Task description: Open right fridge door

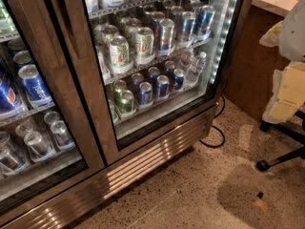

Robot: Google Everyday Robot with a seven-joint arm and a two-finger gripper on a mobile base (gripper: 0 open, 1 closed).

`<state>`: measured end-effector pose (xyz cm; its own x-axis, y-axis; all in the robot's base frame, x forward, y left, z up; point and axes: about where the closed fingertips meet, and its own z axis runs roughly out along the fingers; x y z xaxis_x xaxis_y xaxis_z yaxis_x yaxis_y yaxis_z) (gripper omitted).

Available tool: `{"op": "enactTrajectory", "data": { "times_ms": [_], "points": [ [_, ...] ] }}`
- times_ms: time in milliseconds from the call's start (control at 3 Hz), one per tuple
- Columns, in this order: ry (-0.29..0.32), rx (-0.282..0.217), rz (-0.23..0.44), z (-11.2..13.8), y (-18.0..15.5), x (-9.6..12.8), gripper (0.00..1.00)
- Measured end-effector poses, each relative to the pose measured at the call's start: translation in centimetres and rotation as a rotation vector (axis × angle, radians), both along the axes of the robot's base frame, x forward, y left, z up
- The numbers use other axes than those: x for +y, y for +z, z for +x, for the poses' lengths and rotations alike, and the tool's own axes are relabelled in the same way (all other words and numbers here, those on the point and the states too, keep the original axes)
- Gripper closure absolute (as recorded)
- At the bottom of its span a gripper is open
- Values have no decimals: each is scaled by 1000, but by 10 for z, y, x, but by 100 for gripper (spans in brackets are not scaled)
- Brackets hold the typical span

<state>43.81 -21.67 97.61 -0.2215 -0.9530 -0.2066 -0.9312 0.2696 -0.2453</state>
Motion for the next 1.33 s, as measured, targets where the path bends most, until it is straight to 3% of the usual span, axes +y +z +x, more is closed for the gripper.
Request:
{"op": "enactTrajectory", "data": {
  "times_ms": [333, 667, 1333],
  "points": [
    [0, 0, 0, 0, 0, 0, 0],
    [-3, -25, 59, 10, -1, 5, 0],
    [55, -23, 216, 48, -18, 36, 0]
  ]
}}
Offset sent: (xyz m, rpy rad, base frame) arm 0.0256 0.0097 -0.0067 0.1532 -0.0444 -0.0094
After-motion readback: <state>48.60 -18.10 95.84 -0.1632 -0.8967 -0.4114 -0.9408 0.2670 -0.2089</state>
